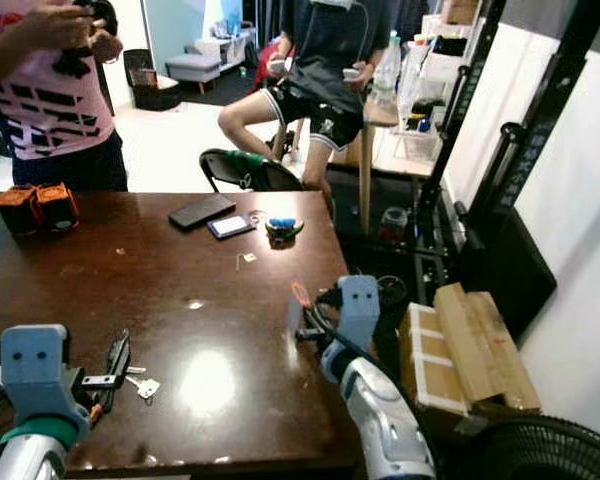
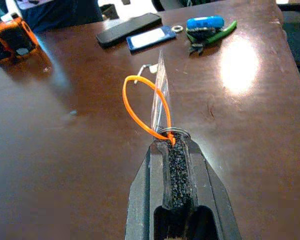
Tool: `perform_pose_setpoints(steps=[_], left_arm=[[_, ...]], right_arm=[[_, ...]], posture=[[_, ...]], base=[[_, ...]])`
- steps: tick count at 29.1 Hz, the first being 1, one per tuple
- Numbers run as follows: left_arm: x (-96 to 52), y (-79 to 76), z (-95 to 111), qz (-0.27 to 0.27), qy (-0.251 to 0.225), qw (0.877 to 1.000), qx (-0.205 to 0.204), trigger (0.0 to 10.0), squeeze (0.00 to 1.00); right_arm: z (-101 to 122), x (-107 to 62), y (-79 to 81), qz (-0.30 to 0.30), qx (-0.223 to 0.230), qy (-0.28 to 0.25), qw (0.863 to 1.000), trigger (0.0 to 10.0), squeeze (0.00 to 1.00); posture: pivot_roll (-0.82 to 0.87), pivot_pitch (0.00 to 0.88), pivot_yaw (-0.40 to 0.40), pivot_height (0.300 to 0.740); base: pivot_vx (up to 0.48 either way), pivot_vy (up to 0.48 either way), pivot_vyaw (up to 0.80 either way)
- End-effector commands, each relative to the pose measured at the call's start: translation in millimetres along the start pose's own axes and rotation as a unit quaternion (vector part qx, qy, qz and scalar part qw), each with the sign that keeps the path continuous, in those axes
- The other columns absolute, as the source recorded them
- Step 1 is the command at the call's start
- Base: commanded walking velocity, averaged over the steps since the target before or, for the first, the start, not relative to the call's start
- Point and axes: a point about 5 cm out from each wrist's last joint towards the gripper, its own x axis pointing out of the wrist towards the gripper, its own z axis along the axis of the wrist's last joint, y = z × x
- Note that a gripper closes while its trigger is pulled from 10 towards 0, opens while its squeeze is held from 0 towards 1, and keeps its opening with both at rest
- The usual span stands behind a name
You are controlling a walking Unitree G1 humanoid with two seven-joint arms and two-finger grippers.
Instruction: Hang keys on a hook
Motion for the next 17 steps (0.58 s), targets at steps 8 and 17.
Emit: perform_pose_setpoints(steps=[8, 17], left_arm=[[8.4, -3.4, 10, -0.004, -0.024, 0.999, -0.032, 10.0, 0.0], [14.6, -1.1, 27, 0.002, -0.054, 0.997, -0.046, 10.0, 0.0]], right_arm=[[12, -1.0, -1.2, -0.006, 0.03, -0.026, 0.999, 10.0, 0.0], [23, -2.1, 11.0, 0.014, 0.015, -0.059, 0.998, 10.0, 0.0]], posture=[[-0.2, 0.0, 0.035, 0.74], [-0.2, 0.006, 0.054, 0.74]], base=[[0.0, 0.0, 0.0], [0.0, 0.0, 0.62]])
